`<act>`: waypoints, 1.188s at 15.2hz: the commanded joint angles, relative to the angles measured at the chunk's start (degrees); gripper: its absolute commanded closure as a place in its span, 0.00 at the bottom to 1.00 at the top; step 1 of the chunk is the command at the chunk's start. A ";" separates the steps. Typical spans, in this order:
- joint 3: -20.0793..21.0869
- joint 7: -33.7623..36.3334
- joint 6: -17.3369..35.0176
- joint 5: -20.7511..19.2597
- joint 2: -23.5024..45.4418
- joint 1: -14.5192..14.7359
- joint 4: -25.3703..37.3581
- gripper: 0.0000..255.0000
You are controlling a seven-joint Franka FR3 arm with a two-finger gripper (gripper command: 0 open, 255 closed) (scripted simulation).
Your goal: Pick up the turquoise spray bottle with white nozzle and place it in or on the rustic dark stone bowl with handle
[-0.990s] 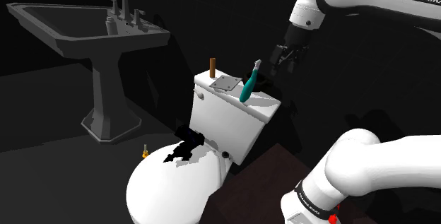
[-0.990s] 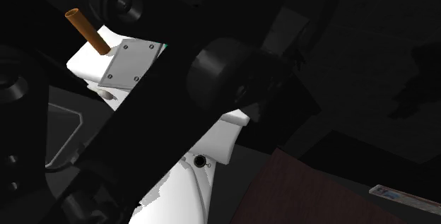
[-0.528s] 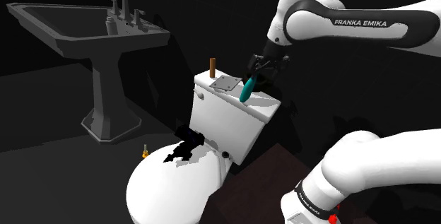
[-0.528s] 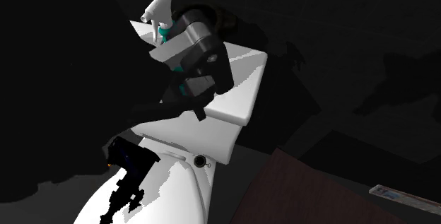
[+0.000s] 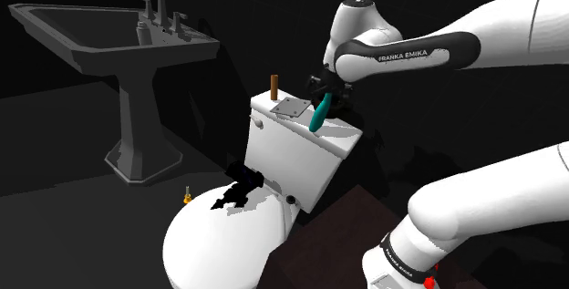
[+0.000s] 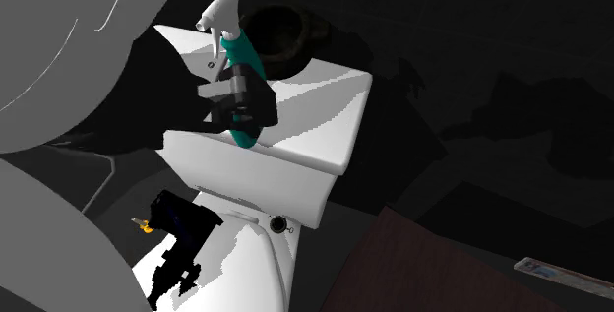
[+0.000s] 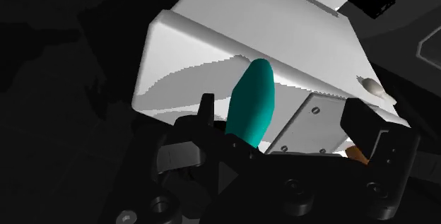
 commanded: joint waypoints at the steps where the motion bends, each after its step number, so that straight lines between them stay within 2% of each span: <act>1: 1.82 7.84 3.59 -3.65 4.18 -3.48 1.26 0.00; 7: 6.11 31.15 7.99 -16.44 15.02 -12.17 6.57 0.00; 14: 5.40 33.89 12.24 -20.77 19.17 -13.74 5.98 0.00; 18: 5.34 34.14 12.57 -21.16 19.54 -13.87 5.97 0.00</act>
